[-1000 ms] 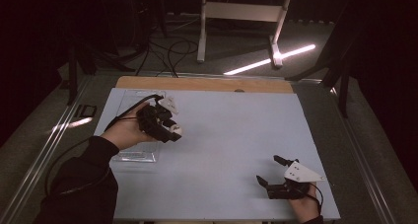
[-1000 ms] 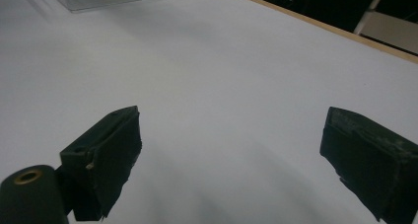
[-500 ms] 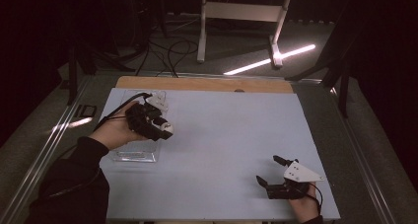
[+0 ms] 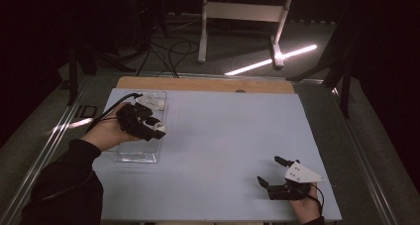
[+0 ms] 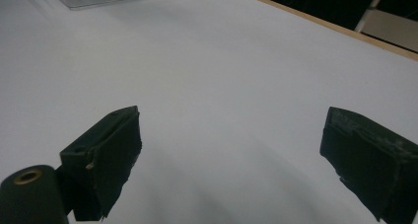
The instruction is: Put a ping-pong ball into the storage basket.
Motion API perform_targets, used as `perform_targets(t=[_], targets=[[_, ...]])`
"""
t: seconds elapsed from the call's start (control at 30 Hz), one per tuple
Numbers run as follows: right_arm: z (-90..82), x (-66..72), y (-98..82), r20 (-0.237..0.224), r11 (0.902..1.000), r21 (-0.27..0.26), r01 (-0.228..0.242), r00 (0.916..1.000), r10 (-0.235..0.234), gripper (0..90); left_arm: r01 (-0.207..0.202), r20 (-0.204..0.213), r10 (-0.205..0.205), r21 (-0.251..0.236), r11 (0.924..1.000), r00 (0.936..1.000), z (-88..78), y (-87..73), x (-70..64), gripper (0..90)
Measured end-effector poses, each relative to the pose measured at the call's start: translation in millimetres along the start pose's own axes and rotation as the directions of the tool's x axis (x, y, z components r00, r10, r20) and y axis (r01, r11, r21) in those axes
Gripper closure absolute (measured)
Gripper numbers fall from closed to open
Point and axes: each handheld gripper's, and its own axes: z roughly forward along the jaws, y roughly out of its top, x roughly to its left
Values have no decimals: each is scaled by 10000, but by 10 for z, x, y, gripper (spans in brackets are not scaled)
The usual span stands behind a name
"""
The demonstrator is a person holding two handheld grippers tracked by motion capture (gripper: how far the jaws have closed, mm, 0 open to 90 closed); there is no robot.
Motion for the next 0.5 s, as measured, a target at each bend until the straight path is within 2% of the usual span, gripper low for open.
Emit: perform_targets(t=[0.5], targets=[[1, -3, -4, -17, 10000, 23, -7, 10000, 7, 85, 354, -178, -353, 74, 9993, 9992, 135, -113, 81, 520]])
